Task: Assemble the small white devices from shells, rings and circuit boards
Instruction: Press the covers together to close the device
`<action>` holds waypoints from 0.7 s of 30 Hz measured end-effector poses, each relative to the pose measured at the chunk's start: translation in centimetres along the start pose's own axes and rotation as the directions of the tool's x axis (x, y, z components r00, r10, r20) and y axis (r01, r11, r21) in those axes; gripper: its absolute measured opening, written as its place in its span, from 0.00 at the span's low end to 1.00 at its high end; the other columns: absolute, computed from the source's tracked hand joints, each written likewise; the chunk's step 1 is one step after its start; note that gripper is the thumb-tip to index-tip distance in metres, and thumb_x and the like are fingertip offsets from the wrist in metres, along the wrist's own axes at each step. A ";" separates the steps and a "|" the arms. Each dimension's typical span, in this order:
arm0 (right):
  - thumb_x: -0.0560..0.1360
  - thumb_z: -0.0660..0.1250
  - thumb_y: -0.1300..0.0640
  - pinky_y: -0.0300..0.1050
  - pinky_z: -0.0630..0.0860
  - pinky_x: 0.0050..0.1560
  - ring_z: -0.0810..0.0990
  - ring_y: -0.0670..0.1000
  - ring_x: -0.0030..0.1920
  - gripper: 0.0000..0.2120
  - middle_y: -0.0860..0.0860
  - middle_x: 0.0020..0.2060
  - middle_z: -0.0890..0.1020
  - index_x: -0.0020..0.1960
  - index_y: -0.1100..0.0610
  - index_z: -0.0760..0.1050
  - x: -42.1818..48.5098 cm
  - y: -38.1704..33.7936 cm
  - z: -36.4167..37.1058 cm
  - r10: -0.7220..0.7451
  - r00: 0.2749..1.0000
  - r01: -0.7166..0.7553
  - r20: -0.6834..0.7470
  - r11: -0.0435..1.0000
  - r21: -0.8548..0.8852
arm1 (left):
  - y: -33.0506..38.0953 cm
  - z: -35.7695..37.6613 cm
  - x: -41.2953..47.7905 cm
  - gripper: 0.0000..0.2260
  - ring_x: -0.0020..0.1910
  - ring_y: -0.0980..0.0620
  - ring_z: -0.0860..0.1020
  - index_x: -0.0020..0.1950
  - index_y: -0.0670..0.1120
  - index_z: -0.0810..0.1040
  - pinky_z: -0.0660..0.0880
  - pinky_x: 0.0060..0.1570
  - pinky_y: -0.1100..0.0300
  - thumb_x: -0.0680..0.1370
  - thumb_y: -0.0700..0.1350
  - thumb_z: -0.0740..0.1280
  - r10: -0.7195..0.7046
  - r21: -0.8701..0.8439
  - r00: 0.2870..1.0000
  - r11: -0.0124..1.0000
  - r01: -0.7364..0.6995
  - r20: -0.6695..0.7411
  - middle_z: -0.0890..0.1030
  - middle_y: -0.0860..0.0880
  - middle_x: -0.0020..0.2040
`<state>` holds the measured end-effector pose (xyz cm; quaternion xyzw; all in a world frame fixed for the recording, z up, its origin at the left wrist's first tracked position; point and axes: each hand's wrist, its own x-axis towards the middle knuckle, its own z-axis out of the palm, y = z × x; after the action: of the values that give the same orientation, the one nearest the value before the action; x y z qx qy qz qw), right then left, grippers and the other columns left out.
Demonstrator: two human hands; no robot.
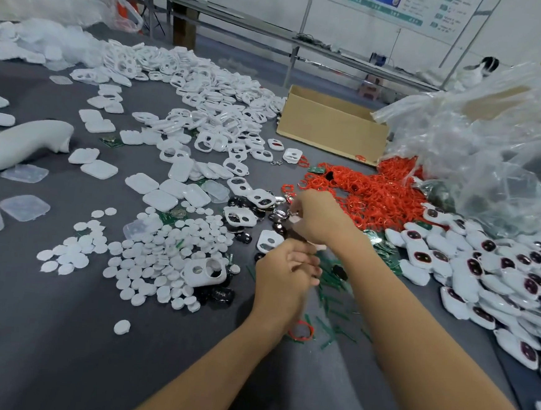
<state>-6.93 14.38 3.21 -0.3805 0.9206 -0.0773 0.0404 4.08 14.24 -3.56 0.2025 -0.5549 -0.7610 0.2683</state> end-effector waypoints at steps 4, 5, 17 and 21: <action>0.70 0.66 0.69 0.40 0.76 0.45 0.81 0.51 0.46 0.12 0.54 0.47 0.84 0.49 0.57 0.82 -1.4 2.2 -0.4 -0.037 0.994 0.061 -0.106 0.971 0.231 | 0.0 -0.3 0.0 0.13 0.36 0.54 0.81 0.45 0.43 0.79 0.79 0.36 0.64 0.76 0.28 0.60 0.019 0.072 1.000 0.997 -0.019 0.002 0.82 0.42 0.40; 0.70 0.64 0.71 0.37 0.75 0.44 0.81 0.49 0.44 0.15 0.54 0.45 0.85 0.49 0.57 0.83 -1.8 2.6 -0.5 -0.039 0.982 0.088 -0.184 0.959 0.269 | 0.0 -0.4 0.0 0.12 0.36 0.53 0.82 0.45 0.42 0.79 0.79 0.36 0.64 0.77 0.29 0.60 0.018 0.068 1.000 0.998 -0.017 -0.007 0.83 0.41 0.41; 0.68 0.61 0.81 0.50 0.78 0.48 0.83 0.58 0.46 0.19 0.62 0.46 0.84 0.50 0.64 0.81 -6.8 5.1 -1.5 -0.252 0.957 0.264 -0.146 0.543 0.797 | 2.2 -0.4 -0.3 0.16 0.43 0.47 0.85 0.55 0.40 0.79 0.80 0.39 0.61 0.74 0.50 0.65 -0.060 -0.279 0.952 0.949 0.148 0.300 0.85 0.42 0.46; 0.70 0.58 0.82 0.38 0.78 0.48 0.82 0.47 0.51 0.24 0.58 0.52 0.82 0.59 0.62 0.77 -6.3 6.2 -1.1 -0.250 0.960 0.241 -0.130 0.494 0.836 | 2.0 -0.6 -0.2 0.06 0.39 0.48 0.85 0.54 0.38 0.79 0.79 0.37 0.63 0.78 0.37 0.66 -0.091 -0.238 0.963 0.959 0.154 0.255 0.85 0.45 0.40</action>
<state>-6.92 23.30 3.35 -0.4405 0.7040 -0.5153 0.2117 5.01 13.46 -1.82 0.1064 -0.4669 -0.8603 0.1747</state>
